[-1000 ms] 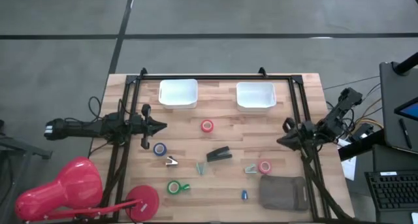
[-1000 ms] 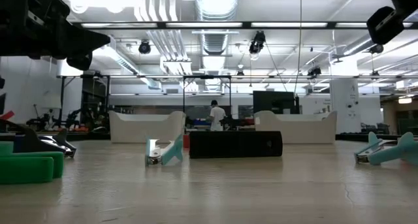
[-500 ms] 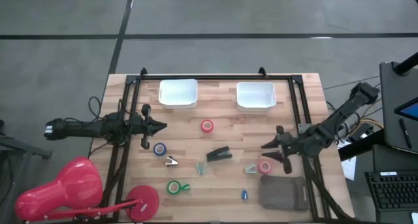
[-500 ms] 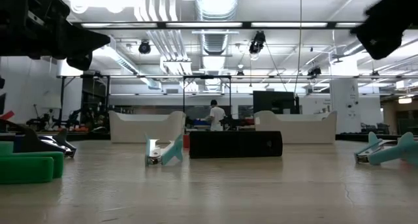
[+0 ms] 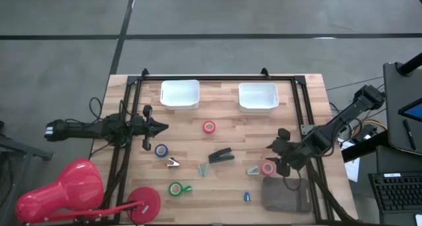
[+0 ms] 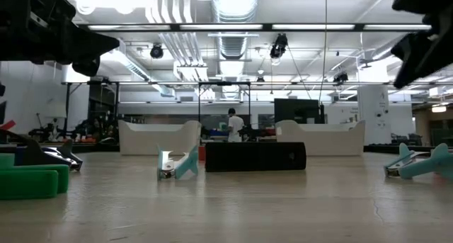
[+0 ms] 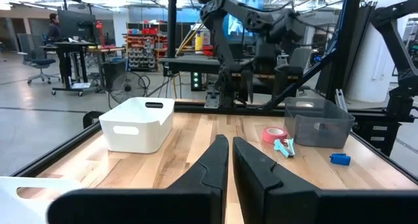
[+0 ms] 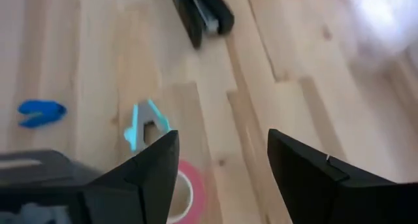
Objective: Pick and place Stapler, Stapler remover, tape
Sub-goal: Put the pink tape into the right white bin
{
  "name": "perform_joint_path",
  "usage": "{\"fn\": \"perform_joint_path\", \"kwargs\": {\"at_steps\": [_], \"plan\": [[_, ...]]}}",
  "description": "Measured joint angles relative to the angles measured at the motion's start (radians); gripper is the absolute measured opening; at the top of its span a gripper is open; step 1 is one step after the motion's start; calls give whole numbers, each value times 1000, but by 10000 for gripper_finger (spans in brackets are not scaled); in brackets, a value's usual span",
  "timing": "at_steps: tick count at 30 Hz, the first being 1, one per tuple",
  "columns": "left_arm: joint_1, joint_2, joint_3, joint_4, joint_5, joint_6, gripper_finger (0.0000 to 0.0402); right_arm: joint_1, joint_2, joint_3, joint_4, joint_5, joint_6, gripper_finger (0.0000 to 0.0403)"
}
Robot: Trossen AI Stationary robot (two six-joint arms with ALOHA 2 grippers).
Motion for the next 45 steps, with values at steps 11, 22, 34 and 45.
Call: {"fn": "perform_joint_path", "kwargs": {"at_steps": [11,22,34,45], "plan": [[0,0,0,0,0,0,28,0,153,-24,-7,-154,128,224],[0,0,0,0,0,0,28,-50,288,-21,2,-206,65,218],[0,0,0,-2,0,0,28,-80,307,-25,1,-264,20,189],[0,0,0,-3,0,0,28,-110,320,-26,8,-257,-46,122]]}}
